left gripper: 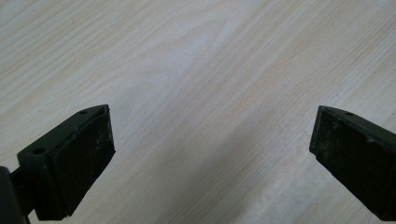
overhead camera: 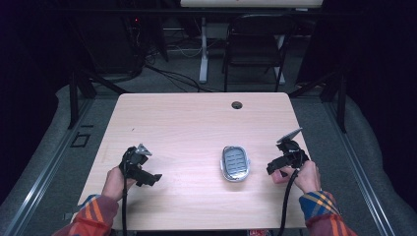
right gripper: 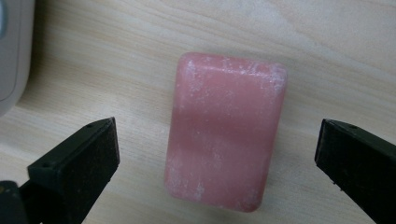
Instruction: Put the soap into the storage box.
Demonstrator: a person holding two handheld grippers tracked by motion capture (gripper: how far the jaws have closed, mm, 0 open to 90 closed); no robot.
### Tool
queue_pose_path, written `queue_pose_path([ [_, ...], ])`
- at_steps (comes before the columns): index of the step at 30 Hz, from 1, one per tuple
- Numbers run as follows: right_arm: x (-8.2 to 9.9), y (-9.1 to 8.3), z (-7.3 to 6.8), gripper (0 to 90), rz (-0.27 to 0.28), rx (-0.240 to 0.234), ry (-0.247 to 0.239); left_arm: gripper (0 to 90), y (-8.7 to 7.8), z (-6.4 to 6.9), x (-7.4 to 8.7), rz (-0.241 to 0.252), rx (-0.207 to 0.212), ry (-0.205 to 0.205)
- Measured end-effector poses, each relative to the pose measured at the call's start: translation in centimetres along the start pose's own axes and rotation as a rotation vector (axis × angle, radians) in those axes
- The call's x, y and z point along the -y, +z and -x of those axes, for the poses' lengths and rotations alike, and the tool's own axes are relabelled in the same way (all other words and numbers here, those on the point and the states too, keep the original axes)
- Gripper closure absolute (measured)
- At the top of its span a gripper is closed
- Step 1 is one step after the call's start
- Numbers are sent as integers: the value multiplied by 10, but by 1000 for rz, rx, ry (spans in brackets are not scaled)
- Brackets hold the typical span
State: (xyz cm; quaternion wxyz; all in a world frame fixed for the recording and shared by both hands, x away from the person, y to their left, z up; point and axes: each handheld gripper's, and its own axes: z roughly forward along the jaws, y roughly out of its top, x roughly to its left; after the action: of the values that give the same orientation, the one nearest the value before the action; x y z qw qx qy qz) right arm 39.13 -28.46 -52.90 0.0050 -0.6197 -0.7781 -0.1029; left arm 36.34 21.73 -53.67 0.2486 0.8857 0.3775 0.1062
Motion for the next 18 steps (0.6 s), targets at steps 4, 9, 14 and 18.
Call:
queue_pose_path([
  [4, -1, 3, 2, 39, 10, -4, 0, 0, 0, 0, 0, 0, 1, 2],
  [9, -3, 5, 2, 85, -5, -4, 5, 0, 0, 0, 0, -2, 0, 2],
  [14, -4, 7, -1, 136, -14, 0, 0, 0, 0, 0, 0, -3, -1, 3],
  [18, -4, 11, 0, 145, -19, 0, -1, 0, -1, 0, 0, -3, 1, 6],
])
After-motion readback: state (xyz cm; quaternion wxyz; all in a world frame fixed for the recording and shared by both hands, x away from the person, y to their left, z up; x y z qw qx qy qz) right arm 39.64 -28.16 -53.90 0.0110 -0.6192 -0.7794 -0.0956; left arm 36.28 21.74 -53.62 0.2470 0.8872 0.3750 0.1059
